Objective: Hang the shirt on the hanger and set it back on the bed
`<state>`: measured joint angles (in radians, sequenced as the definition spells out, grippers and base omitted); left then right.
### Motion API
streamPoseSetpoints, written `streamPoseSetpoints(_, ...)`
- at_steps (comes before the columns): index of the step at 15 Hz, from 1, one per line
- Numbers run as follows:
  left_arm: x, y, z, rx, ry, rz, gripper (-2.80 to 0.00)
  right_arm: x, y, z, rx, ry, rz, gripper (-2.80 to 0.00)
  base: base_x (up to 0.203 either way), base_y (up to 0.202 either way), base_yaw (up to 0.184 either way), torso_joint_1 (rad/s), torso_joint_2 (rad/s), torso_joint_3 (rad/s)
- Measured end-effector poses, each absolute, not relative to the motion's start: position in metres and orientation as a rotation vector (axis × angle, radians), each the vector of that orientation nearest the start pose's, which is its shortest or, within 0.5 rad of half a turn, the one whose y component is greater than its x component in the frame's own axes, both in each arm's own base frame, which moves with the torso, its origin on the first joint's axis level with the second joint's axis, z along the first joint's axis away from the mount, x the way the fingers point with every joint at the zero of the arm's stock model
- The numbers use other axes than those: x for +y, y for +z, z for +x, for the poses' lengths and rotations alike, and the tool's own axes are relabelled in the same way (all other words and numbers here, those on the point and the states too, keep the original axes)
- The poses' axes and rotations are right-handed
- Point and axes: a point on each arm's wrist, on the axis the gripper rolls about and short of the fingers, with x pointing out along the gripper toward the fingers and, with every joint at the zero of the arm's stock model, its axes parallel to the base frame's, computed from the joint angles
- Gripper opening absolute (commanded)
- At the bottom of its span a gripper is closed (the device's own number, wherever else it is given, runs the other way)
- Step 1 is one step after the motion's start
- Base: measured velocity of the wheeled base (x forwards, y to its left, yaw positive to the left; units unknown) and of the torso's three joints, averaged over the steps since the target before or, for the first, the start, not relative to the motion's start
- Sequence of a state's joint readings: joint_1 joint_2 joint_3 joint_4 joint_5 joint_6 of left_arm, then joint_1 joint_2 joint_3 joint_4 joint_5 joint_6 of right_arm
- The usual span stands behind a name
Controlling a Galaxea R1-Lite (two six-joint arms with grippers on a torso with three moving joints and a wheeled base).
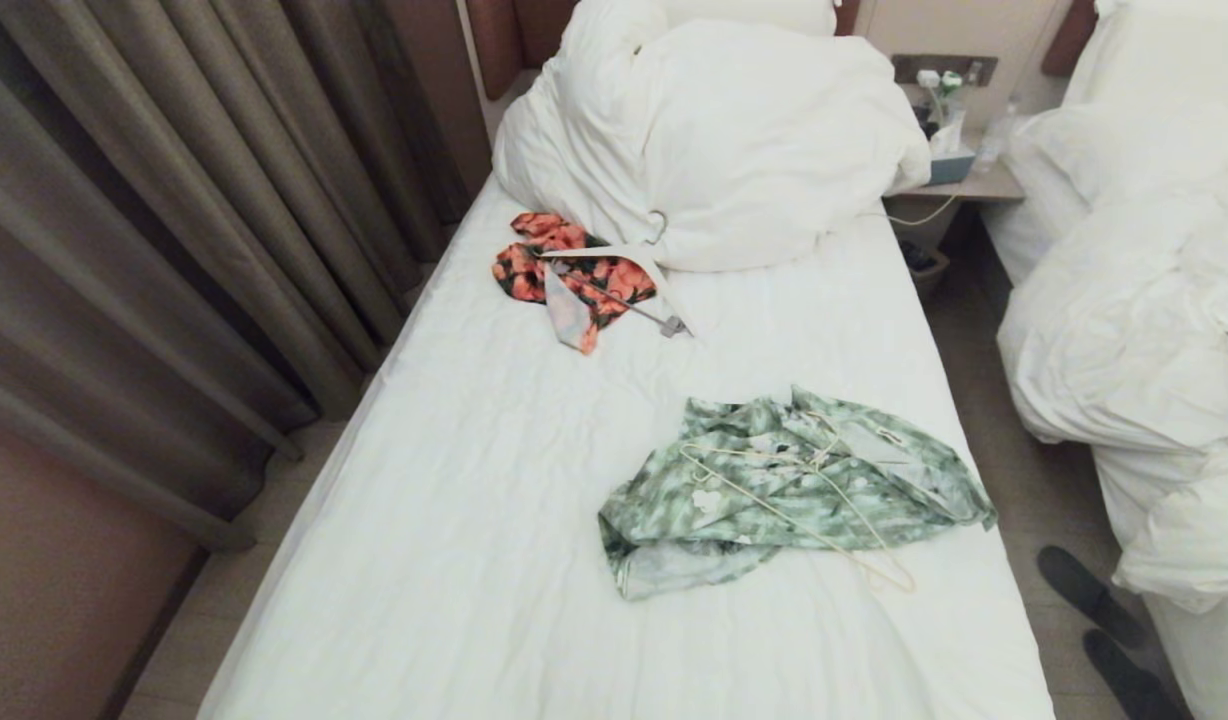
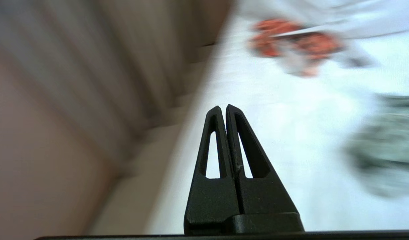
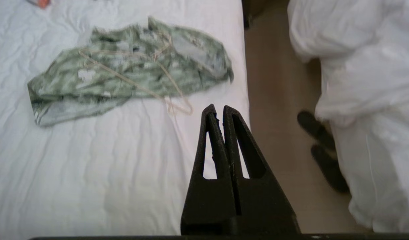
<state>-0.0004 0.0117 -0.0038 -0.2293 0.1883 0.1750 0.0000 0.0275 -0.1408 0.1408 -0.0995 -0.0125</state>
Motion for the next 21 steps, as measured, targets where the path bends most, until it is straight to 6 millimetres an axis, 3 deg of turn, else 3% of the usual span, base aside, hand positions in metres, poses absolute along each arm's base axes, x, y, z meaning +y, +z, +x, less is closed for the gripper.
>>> streamPoseSetpoints(6,-0.001,0.078,-0.023,-0.025,-0.027,0.124,-2.8,0.0,0.079,-0.024,-0.008,0.013,-0.066,-2.8,0.0,0.0,0.0,0.0,0.0,0.0)
streamPoseSetpoints(21,-0.001,0.074,-0.023,0.007,-0.031,0.111,-2.8,0.001,0.075,-0.023,0.006,0.027,-0.055,-2.8,0.0,0.0,0.0,0.0,0.0,0.0)
